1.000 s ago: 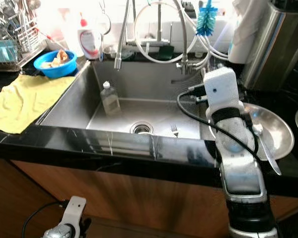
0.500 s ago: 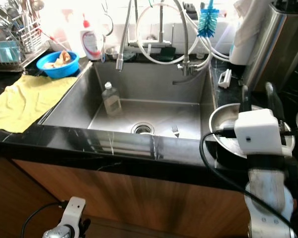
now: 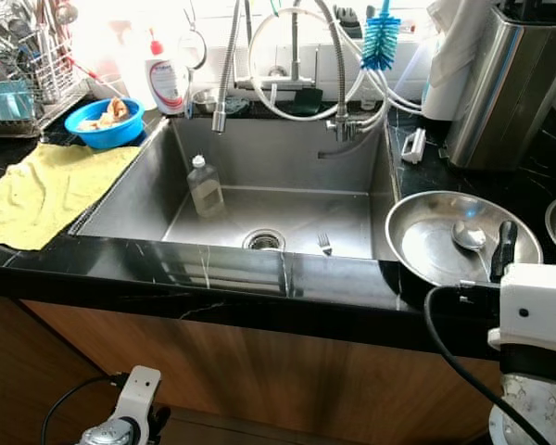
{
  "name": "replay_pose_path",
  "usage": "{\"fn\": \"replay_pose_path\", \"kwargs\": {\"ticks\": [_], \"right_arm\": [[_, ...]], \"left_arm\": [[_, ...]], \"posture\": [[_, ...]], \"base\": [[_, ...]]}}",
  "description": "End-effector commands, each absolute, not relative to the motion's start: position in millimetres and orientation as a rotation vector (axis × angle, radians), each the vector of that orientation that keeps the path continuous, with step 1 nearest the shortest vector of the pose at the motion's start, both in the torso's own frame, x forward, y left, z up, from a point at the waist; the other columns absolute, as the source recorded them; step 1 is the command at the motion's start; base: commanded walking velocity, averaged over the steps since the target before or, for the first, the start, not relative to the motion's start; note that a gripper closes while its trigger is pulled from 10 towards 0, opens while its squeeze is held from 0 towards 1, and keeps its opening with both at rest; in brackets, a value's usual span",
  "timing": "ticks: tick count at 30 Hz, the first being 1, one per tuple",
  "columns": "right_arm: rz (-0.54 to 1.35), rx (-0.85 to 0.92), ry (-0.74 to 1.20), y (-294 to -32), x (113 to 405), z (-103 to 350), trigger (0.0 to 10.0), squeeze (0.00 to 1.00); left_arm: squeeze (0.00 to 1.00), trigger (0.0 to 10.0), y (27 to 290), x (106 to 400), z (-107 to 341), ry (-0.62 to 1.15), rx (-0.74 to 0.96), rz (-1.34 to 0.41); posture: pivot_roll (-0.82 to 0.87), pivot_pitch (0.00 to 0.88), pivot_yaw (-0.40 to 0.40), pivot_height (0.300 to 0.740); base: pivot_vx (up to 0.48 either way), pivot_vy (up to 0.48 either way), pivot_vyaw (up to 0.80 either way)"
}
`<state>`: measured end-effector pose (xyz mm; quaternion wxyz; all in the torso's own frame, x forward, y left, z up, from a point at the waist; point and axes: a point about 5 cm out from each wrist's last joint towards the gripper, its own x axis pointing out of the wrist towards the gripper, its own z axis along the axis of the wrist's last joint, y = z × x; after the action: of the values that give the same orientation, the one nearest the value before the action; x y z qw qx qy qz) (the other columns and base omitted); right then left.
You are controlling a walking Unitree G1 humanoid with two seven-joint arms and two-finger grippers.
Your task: Kitchen organization
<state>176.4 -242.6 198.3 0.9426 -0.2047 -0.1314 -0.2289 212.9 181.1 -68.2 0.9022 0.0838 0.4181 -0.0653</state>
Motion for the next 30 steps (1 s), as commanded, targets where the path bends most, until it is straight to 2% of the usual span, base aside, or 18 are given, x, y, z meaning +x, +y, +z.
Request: {"fn": "replay_pose_path", "kwargs": {"ticks": [1,2,15,23,28,30], "right_arm": [[-0.452,-0.412,-0.280,-237,174,201,10.0,0.88],[-0.438,-0.424,-0.269,-234,173,199,10.0,0.00],[-0.436,-0.400,-0.219,-225,158,188,10.0,0.00],[-0.445,-0.398,-0.206,-217,149,185,10.0,0.00],[-0.494,-0.343,-0.191,-215,145,182,10.0,0.00],[-0.543,-0.269,-0.166,-214,141,175,10.0,0.00]], "left_arm": [[0.00,10.0,186,212,-68,0.874,0.190,-0.136],[0.00,10.0,188,210,-69,0.878,0.191,-0.135],[0.00,10.0,208,188,-77,0.919,0.206,-0.121],[0.00,10.0,202,184,-80,0.932,0.206,-0.126],[0.00,10.0,193,180,-83,0.938,0.205,-0.136],[0.00,10.0,188,180,-84,0.938,0.204,-0.143]], "posture": [[-0.24,0.000,0.079,0.740],[-0.24,0.000,0.079,0.740],[-0.24,0.000,0.078,0.740],[-0.24,0.000,0.079,0.740],[-0.24,0.000,0.078,0.740],[-0.24,0.000,0.076,0.740]], "base": [[0.000,0.000,0.00],[0.000,0.000,0.00],[0.000,0.000,0.00],[0.000,0.000,0.00],[0.000,0.000,0.00],[0.000,0.000,0.00]]}}
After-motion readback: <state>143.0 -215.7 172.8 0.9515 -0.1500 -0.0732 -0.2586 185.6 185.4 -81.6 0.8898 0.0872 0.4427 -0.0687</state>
